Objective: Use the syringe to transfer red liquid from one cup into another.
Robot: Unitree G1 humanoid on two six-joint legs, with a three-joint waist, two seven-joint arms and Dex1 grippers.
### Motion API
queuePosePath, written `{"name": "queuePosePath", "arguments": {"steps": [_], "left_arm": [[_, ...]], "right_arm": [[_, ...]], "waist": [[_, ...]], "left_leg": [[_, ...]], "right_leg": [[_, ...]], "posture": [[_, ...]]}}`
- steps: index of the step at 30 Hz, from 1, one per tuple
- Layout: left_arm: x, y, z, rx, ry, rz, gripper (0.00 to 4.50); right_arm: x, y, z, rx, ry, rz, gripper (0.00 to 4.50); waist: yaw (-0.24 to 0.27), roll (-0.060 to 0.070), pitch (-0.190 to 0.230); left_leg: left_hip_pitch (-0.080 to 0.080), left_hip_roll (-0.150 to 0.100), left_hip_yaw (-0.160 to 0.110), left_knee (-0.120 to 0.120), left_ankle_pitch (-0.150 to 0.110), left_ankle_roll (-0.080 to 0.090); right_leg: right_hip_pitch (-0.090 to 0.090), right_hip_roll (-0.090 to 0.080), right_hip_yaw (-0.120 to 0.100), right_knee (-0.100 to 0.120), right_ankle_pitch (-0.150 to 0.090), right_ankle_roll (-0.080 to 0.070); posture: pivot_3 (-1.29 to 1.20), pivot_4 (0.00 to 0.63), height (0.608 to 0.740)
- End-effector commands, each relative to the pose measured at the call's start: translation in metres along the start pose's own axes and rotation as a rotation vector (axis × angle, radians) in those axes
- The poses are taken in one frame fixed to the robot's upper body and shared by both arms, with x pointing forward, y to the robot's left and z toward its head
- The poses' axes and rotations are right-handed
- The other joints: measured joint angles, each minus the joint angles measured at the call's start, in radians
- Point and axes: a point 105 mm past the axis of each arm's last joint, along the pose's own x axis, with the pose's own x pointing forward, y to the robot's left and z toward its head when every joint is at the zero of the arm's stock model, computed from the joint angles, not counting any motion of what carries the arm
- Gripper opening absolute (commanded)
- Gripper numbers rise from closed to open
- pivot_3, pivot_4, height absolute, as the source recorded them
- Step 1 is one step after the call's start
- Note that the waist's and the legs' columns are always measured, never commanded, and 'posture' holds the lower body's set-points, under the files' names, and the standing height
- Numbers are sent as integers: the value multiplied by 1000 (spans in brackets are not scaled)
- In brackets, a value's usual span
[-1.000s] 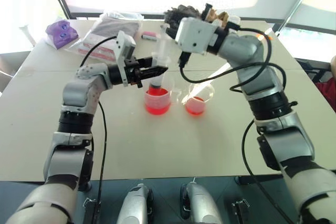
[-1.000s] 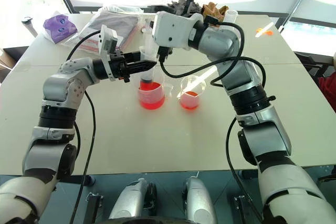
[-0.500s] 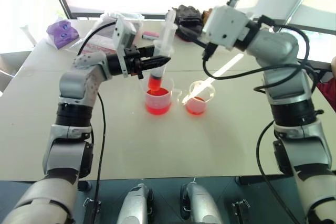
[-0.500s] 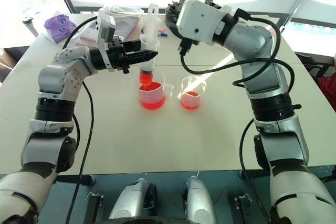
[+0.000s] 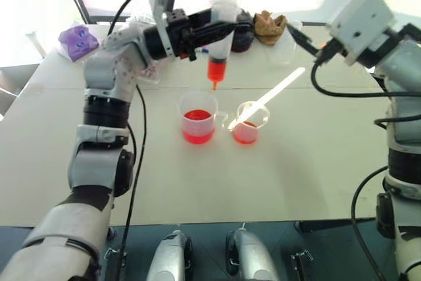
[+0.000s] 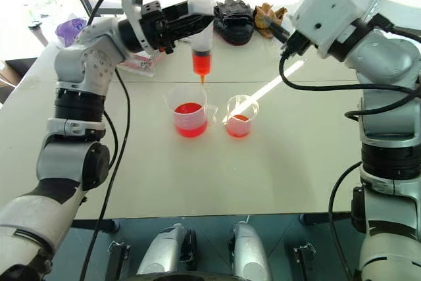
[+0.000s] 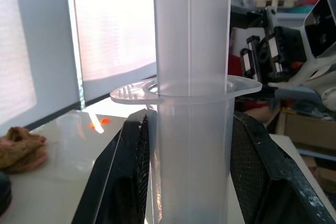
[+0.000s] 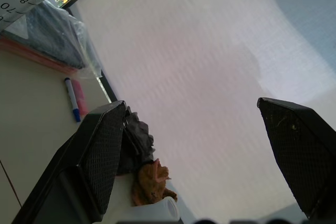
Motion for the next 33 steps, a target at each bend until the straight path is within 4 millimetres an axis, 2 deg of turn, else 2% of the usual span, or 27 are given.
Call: {"name": "queuePosePath", "arguments": {"steps": [1,4,9,13,15,19,33], "left_arm": [[24,-16,14,17,-82,-98,1600],[37,-23,-9,-9,-56,-137,1600],[47,-30,-50,-22,14,-145,1600],[47,-34,-69,-18,49,-160,1600],[46,-34,-74,-17,59,-156,1600],[45,-29,-83,-5,74,-127,1600],[47,-25,-91,-14,88,-108,1600]], "right_arm": [[-13,-24,-3,-61,42,-94,4160],[-19,-30,-7,-89,78,-119,4160],[-24,-35,-4,-123,91,-131,4160],[-25,-39,2,-142,77,-131,4160],[-25,-39,7,-139,64,-114,4160],[-23,-25,18,-99,23,-30,4160],[-17,-2,28,-53,-26,67,4160]], "waist": [[1,0,0],[0,0,0],[-4,0,0],[-2,0,0],[-1,0,0],[1,0,0],[1,0,0]], "left_leg": [[0,0,0,0,0,0],[0,0,0,0,0,0],[1,1,0,0,0,0],[1,1,0,0,0,0],[1,1,0,0,0,0],[1,1,0,0,-2,4],[0,0,-1,0,-4,7]], "right_leg": [[0,0,0,0,0,0],[0,0,0,-1,0,0],[0,1,0,0,0,0],[0,1,0,0,0,0],[0,1,0,-1,0,0],[0,1,0,-1,0,0],[0,1,0,-1,0,0]], "posture": [[0,150,740],[0,150,740],[0,150,740],[0,150,740],[0,150,740],[0,150,740],[0,150,740]]}}
